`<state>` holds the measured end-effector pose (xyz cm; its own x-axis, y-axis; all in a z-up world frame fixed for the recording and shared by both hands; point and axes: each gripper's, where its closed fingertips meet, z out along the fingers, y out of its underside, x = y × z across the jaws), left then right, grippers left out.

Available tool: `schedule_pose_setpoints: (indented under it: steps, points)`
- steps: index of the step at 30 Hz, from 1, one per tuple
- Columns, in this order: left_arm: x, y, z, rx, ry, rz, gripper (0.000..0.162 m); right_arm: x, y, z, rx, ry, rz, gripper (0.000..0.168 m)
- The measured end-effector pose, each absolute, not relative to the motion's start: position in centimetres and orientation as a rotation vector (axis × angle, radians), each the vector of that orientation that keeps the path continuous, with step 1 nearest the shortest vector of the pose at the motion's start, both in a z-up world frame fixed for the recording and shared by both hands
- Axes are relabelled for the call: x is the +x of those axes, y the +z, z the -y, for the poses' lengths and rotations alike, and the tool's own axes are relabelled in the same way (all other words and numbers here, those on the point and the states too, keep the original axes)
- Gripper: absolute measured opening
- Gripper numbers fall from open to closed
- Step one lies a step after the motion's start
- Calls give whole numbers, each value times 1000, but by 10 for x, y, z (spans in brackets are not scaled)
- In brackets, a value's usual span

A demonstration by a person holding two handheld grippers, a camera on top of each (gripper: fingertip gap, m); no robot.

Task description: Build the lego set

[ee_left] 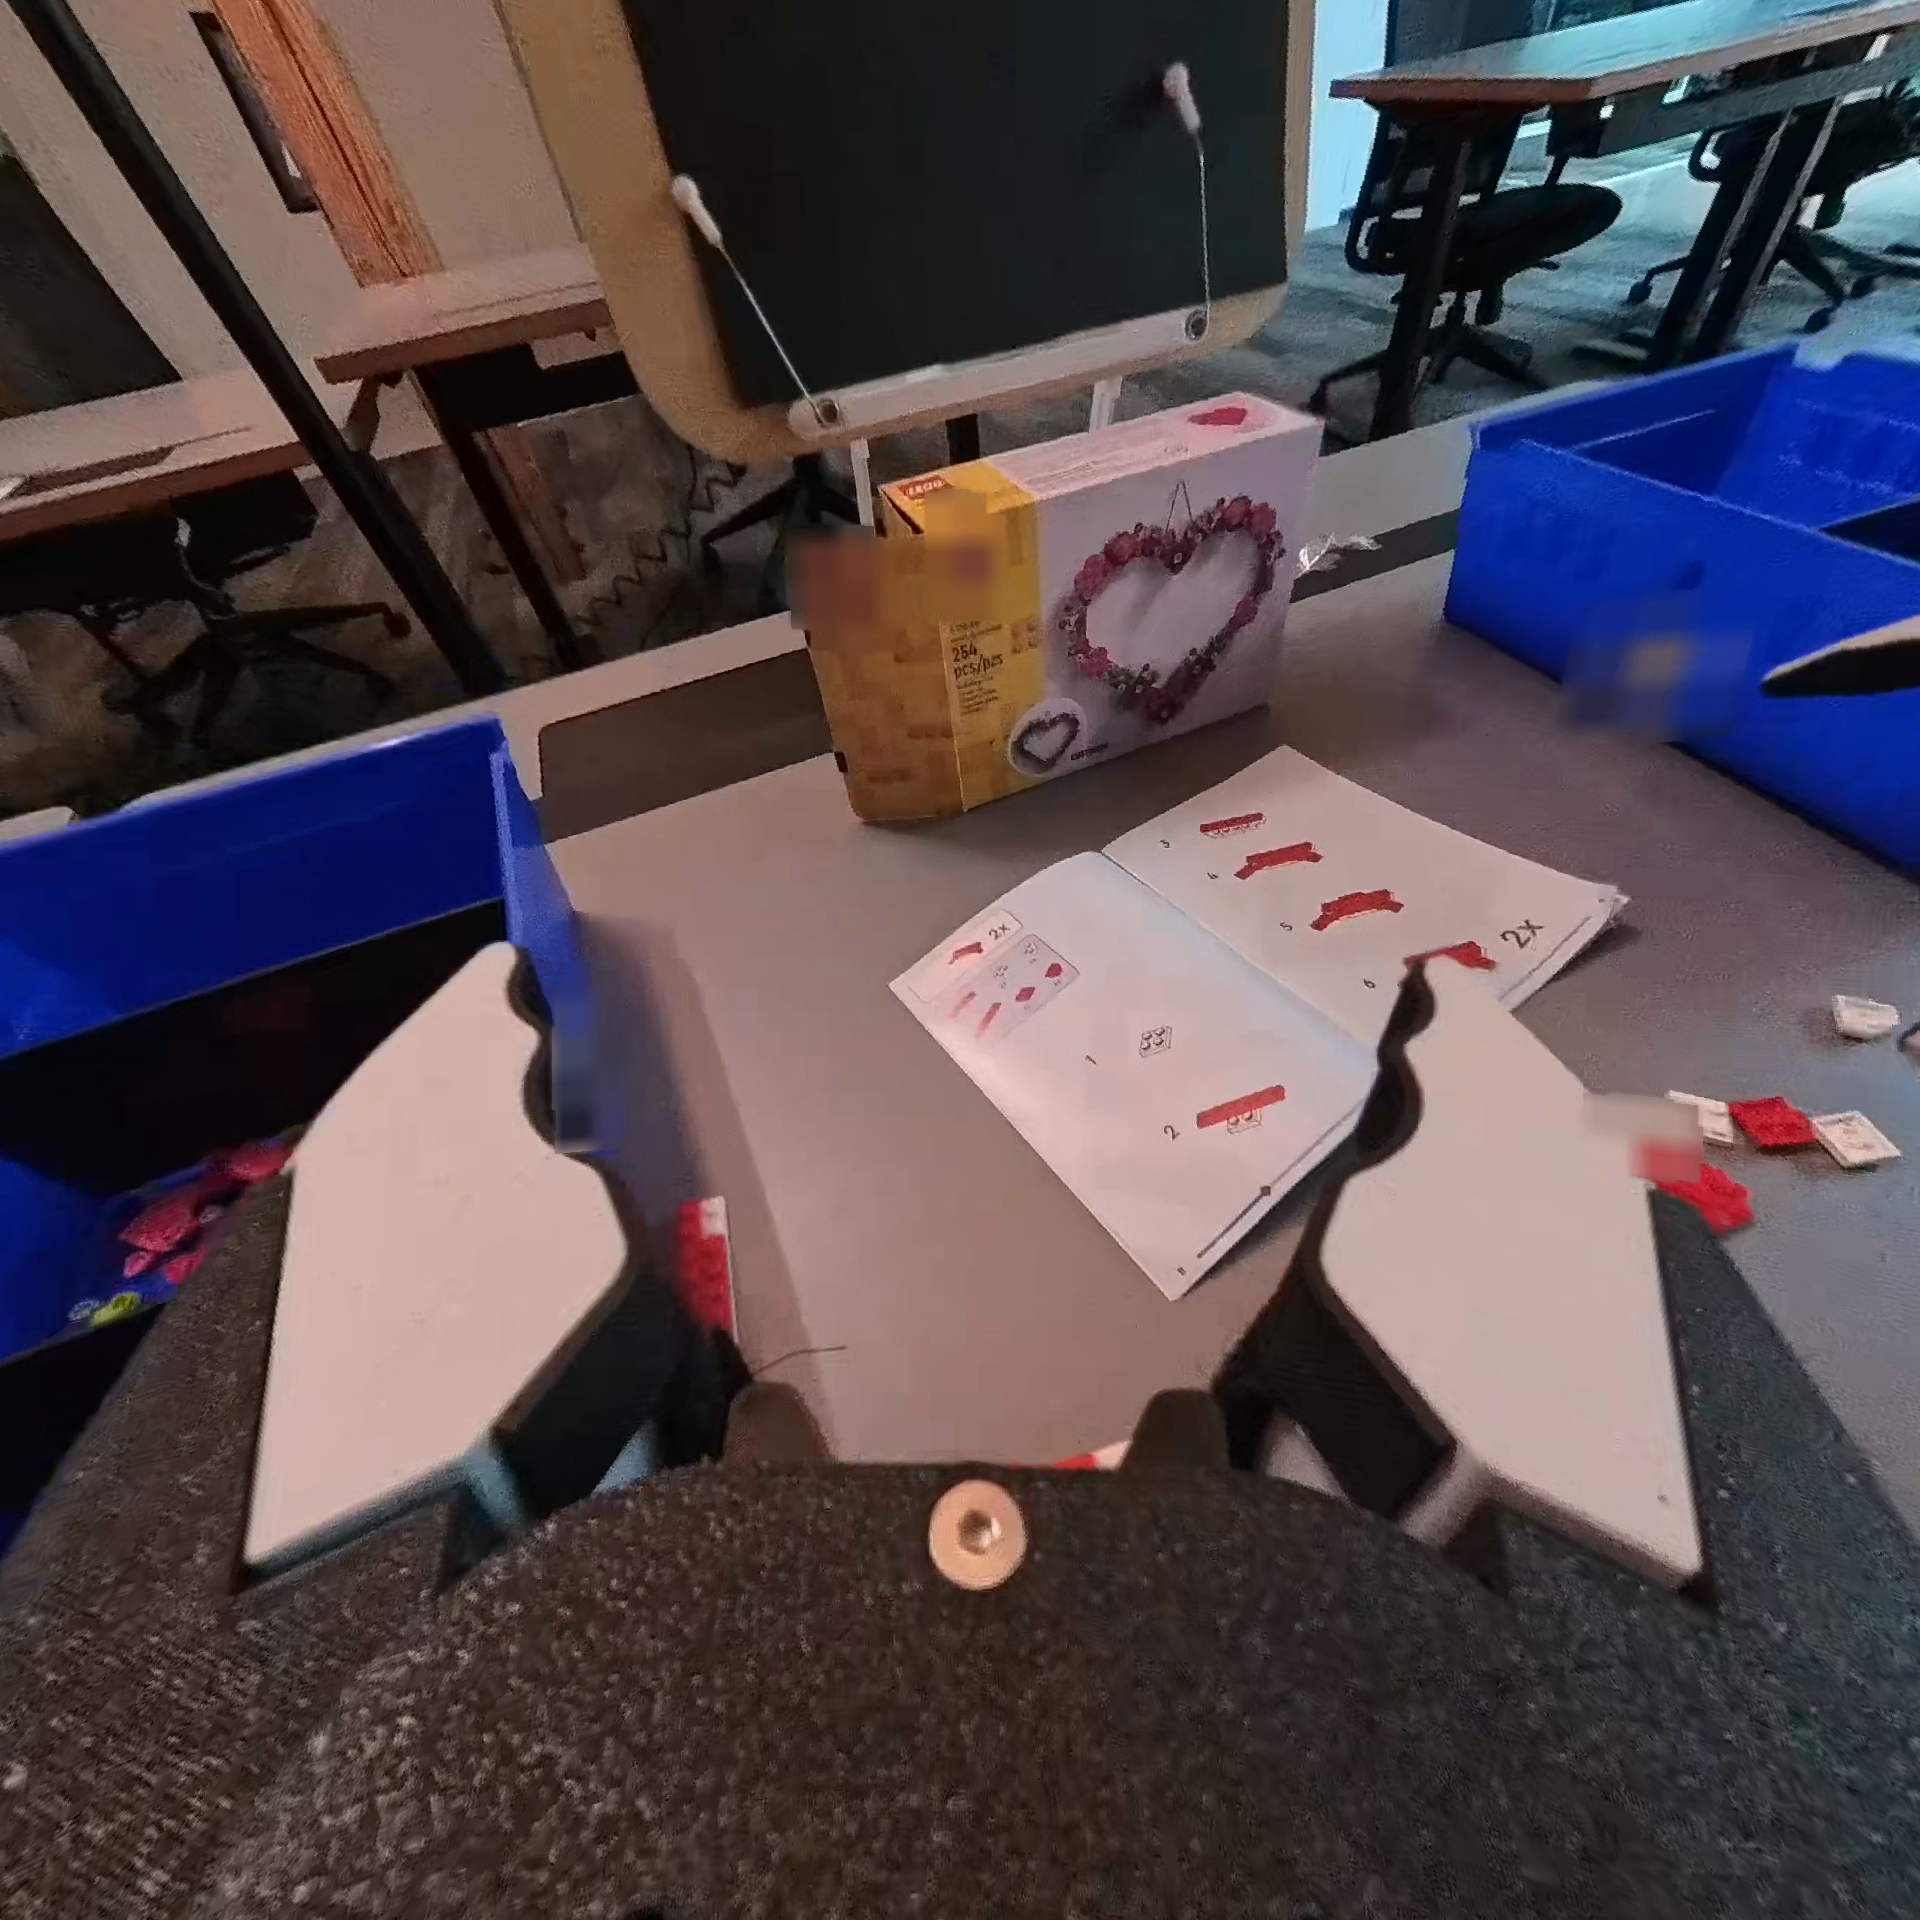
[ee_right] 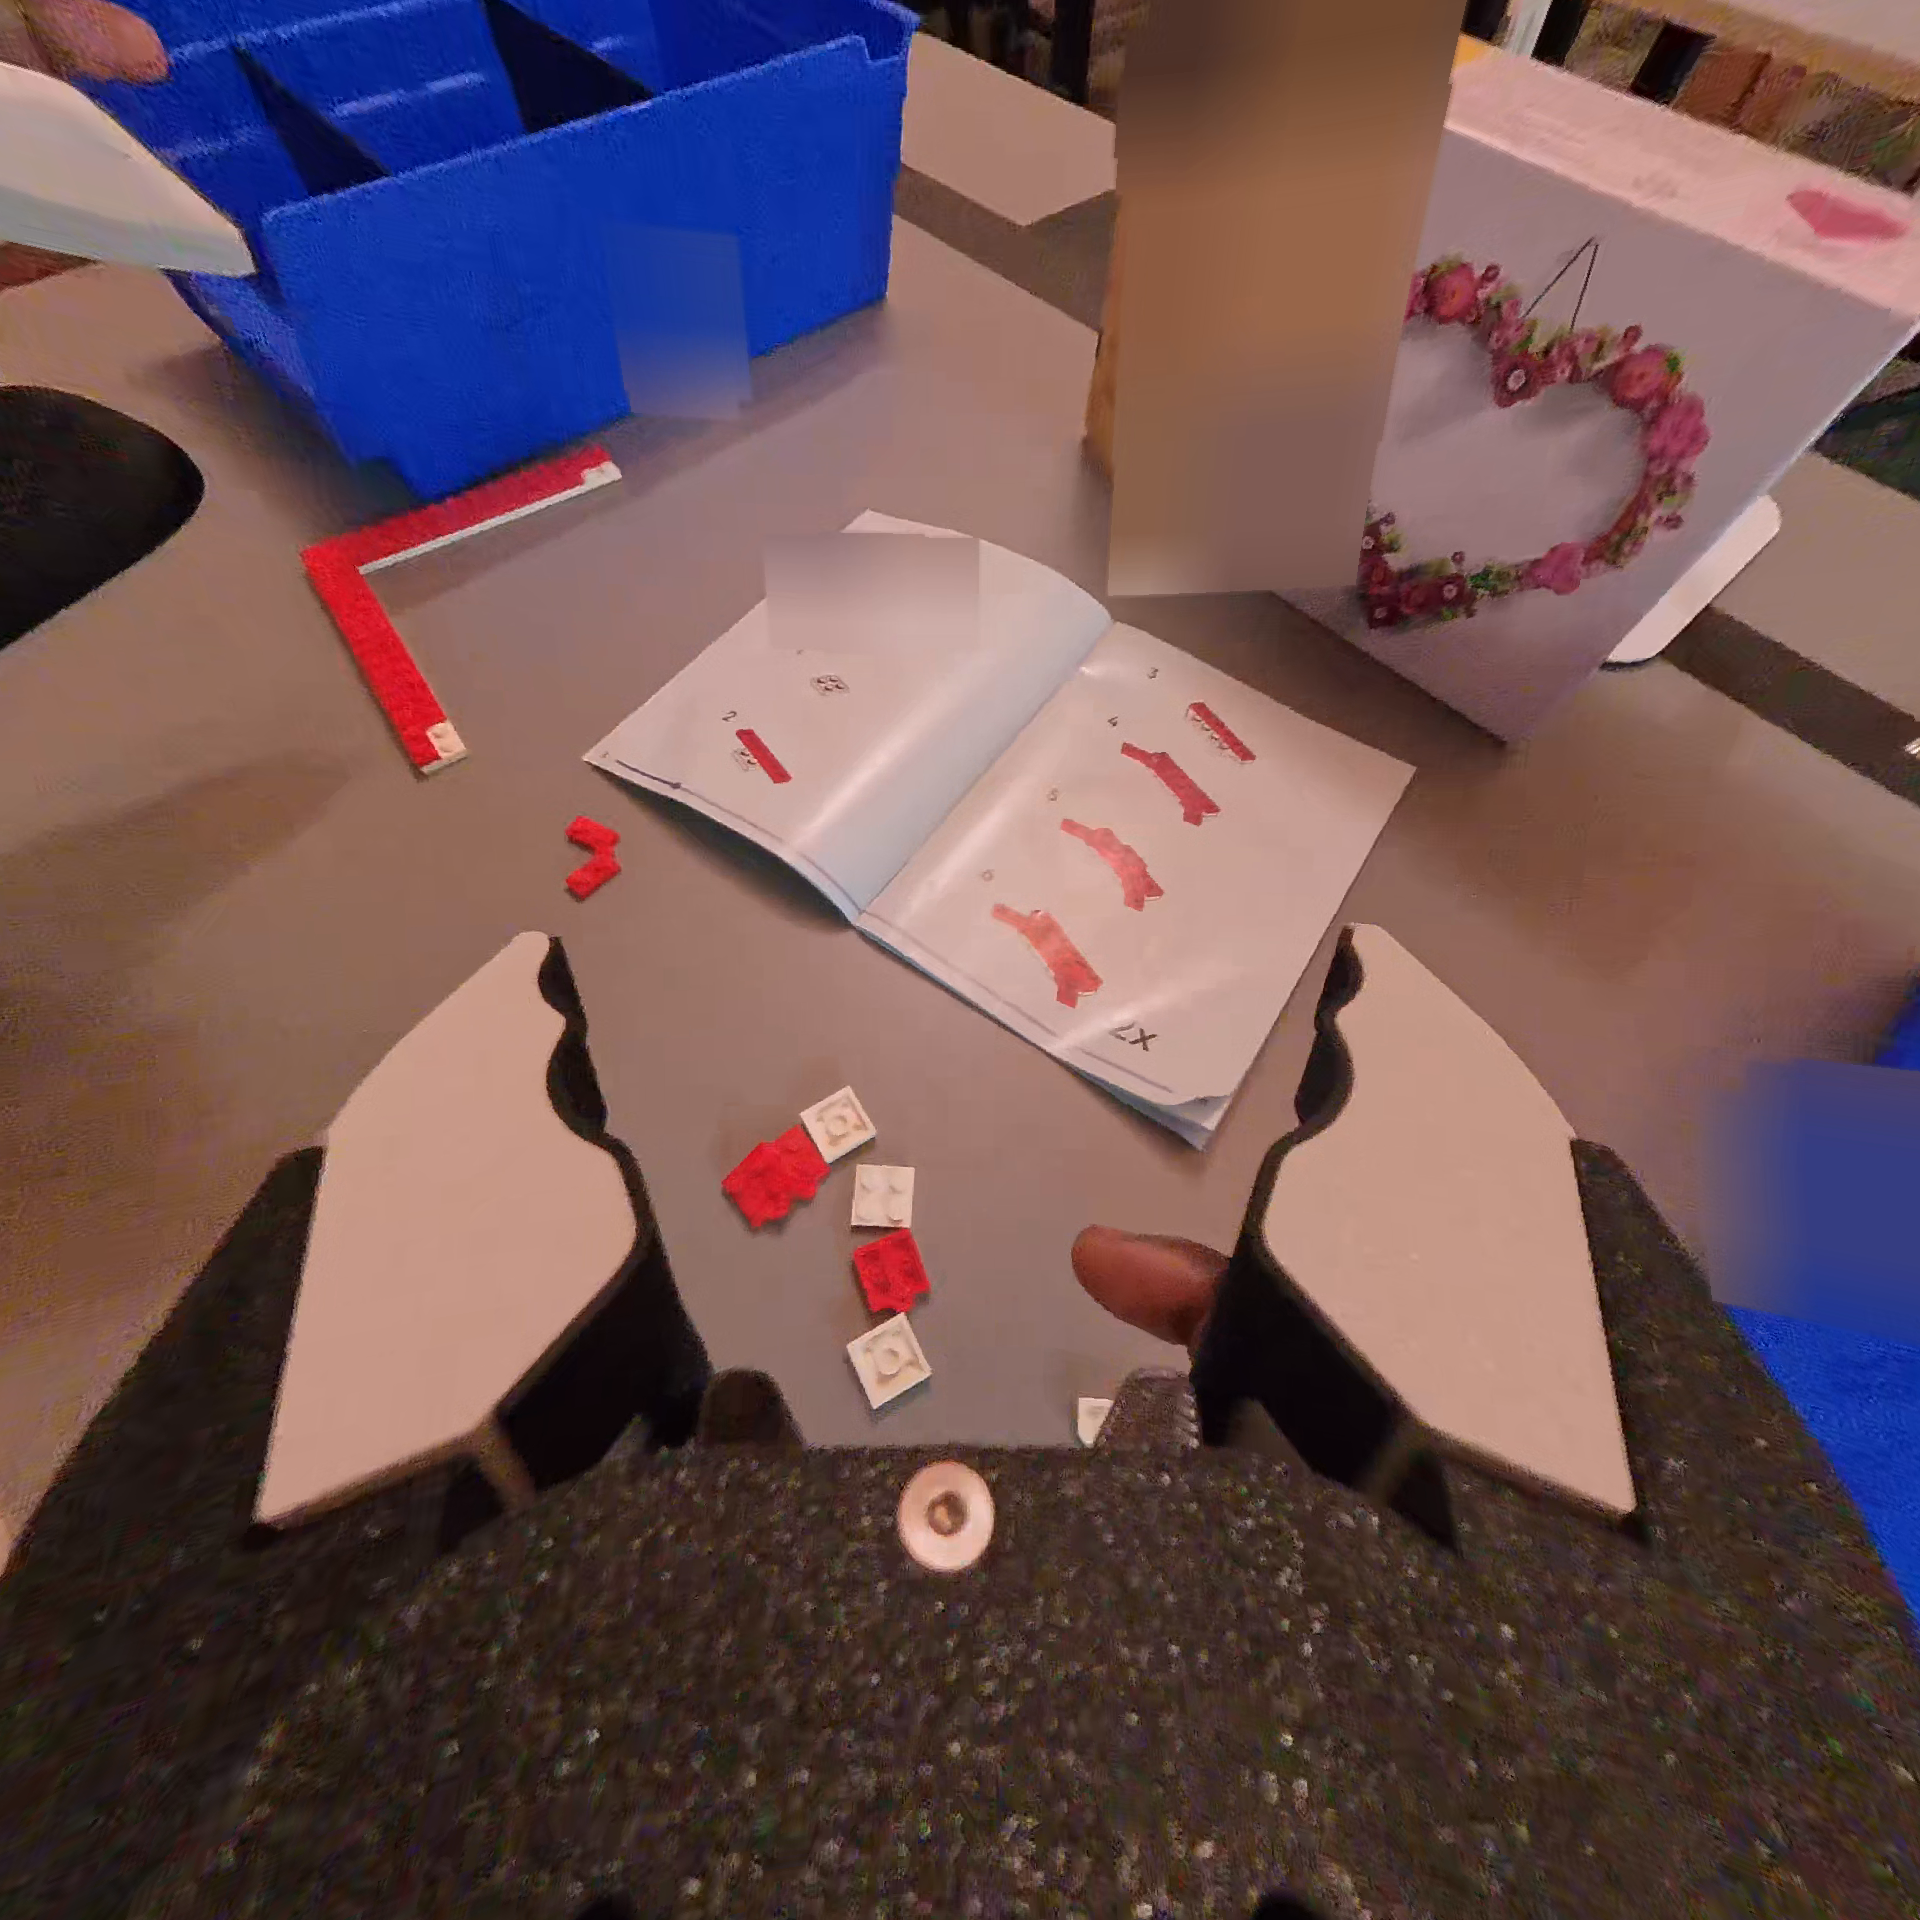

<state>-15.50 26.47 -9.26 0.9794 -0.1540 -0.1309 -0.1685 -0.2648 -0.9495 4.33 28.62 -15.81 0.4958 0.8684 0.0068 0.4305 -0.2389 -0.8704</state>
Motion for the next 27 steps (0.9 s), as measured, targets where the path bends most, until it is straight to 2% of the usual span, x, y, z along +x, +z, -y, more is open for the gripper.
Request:
schedule_pose_setpoints:
  steps: [6,9,11,13,15,18,24,27]
  points:
    - [-141,-75,-237,-1727,42,-281,139,47,-128,-274,-1706,682,992,120]
    - [-134,-72,-234,-1736,51,-314,135,57,-133,-272,-1728,693,929,100]
    - [-127,-78,-237,-1764,9,-368,115,56,-149,-277,-1789,695,945,95]
    - [-117,-99,-242,-1819,-80,-432,94,55,-177,-284,-1911,680,1039,102]
    - [-105,-139,-251,-1968,-173,-510,101,56,-204,-296,-2025,633,1111,114]
    - [-105,-191,-270,-2143,-92,-595,113,59,-224,-322,-2127,564,1056,112]
    - [-105,-244,-283,-2332,-50,-744,106,55,-256,-336,-2225,513,1091,108]
    - [-108,-251,-285,-2359,-87,-755,98,55,-264,-331,-2203,468,1151,103]
